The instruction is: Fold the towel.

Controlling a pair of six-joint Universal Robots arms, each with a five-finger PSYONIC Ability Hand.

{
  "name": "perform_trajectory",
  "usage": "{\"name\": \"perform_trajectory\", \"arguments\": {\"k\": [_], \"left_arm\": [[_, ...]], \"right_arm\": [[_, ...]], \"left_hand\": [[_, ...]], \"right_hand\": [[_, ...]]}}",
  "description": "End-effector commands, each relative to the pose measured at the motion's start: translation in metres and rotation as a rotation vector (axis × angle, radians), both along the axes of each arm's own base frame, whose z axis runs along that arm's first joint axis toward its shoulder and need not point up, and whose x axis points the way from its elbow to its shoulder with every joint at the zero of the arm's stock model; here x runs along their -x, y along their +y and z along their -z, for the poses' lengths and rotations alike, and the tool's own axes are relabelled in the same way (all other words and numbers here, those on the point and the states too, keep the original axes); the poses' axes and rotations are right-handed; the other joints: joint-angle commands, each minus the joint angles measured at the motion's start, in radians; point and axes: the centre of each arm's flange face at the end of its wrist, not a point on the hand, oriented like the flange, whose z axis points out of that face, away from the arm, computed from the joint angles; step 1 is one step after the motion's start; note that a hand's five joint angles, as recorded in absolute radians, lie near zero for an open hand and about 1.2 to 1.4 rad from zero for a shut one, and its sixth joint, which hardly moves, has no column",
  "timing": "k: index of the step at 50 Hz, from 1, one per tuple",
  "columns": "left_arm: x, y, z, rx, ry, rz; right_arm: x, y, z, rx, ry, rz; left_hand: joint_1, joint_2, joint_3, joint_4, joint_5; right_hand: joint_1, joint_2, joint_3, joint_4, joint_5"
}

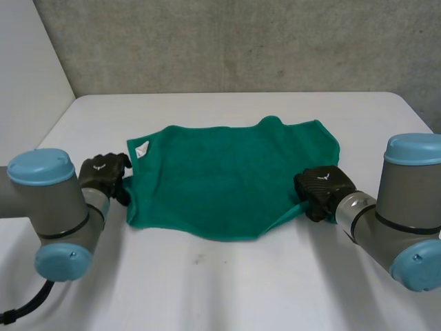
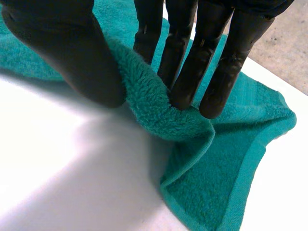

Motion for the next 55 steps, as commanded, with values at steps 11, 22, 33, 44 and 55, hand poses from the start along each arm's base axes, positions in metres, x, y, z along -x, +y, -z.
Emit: {"name": "perform_trajectory", "arguments": {"k": [11,22,33,44,55], "left_arm": [[0.001,0.073,-0.027,-0.014,-0.172,0.178],[0.013,0.085,-0.007,-0.026,-0.222,0.243],[0.019,0.052,0.010,0.032,-0.210,0.216],[0.012,0.039,-0.001,0.091,-0.189,0.176],[0.007,0.045,-0.027,0.142,-0.176,0.160]], "right_arm": [[0.007,0.005,0.006,-0.003,-0.005,0.018],[0.005,0.007,0.007,-0.003,-0.006,0.012],[0.007,0.008,0.009,-0.011,-0.001,0.015],[0.008,0.003,0.006,0.007,0.000,0.031],[0.022,-0.008,0.000,-0.009,-0.038,0.102]], "left_hand": [[-0.256,-0.295,-0.311,-0.302,-0.302],[-0.255,-0.295,-0.310,-0.302,-0.301],[-0.062,-0.101,-0.117,-0.108,-0.108],[0.966,0.926,0.911,0.919,0.920],[0.966,0.926,0.911,0.919,0.920]], "right_hand": [[0.006,-0.130,-0.131,-0.142,-0.160],[0.009,-0.127,-0.128,-0.139,-0.157],[0.009,-0.127,-0.128,-0.139,-0.157],[-0.079,-0.215,-0.216,-0.227,-0.244],[-0.653,-0.790,-0.790,-0.801,-0.819]]}}
